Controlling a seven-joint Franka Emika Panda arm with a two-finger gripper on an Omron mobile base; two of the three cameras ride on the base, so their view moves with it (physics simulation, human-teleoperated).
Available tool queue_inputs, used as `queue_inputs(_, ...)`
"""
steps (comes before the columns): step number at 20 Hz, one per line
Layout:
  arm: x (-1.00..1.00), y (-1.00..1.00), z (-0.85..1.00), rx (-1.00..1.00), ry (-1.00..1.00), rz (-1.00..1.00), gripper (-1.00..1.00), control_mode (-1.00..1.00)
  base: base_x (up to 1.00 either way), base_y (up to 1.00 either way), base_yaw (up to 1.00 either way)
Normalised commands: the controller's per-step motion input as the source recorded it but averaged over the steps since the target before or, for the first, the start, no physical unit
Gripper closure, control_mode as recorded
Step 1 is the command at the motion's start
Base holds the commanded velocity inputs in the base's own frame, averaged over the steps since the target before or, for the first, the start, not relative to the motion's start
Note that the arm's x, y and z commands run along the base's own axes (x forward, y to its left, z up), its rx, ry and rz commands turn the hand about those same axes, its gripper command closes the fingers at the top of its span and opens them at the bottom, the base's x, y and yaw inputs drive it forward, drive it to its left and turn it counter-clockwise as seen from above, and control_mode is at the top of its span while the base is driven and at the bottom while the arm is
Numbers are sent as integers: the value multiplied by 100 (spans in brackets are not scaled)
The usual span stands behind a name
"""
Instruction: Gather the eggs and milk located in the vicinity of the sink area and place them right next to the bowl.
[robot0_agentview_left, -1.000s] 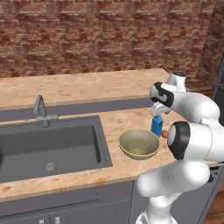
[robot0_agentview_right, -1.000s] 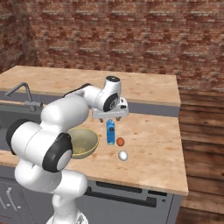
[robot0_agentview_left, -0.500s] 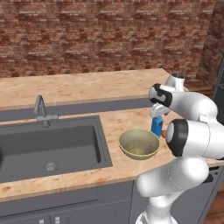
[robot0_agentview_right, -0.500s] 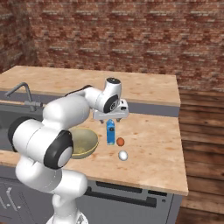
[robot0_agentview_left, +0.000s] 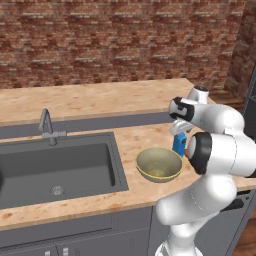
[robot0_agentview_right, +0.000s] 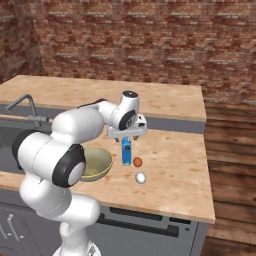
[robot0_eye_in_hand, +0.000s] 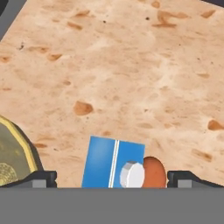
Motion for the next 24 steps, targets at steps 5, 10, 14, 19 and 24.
queue_inputs(5, 8, 0, -11, 0, 0, 2, -100, -100, 0, 0, 0)
queue_inputs(10, 6, 0, -13, 0, 0, 2, -100, -100, 0, 0, 0)
queue_inputs(14, 1, 0, -15, 0, 0, 2, -100, -100, 0, 0, 0)
queue_inputs(19, 0, 0, -22, 0, 0, 2, 100, -100, 0, 0, 0)
queue_inputs(24, 0, 0, -11, 0, 0, 0, 100, -100, 0, 0, 0)
